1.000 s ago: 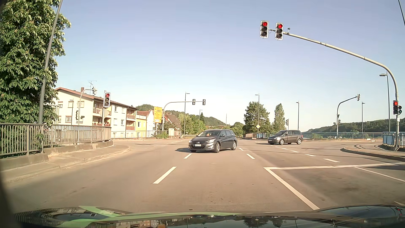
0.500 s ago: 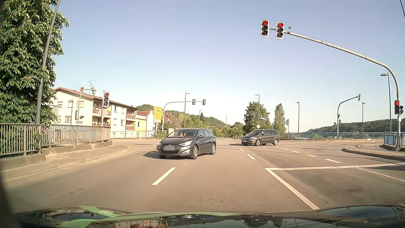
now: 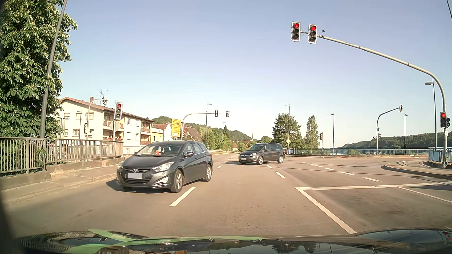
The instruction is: Follow the waypoints while adhering to traffic rules and regulations
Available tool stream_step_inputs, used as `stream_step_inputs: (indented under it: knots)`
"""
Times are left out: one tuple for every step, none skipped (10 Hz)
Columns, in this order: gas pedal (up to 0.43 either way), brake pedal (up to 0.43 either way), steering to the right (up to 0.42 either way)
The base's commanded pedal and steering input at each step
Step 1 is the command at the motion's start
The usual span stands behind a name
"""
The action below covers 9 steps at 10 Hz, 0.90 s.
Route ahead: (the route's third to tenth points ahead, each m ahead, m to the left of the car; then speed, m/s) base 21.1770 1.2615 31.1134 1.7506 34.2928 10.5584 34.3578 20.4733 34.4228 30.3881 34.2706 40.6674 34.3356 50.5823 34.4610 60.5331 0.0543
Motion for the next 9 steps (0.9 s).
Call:
stream_step_inputs:
  knots:
    - [0.000, 0.189, -0.003]
    - [0.000, 0.195, -0.003]
    - [0.000, 0.201, -0.003]
    - [0.000, 0.213, -0.003]
    - [0.000, 0.213, -0.003]
    - [0.000, 0.213, -0.003]
    - [0.000, 0.220, -0.003]
    - [0.000, 0.220, -0.004]
    - [0.000, 0.220, -0.004]
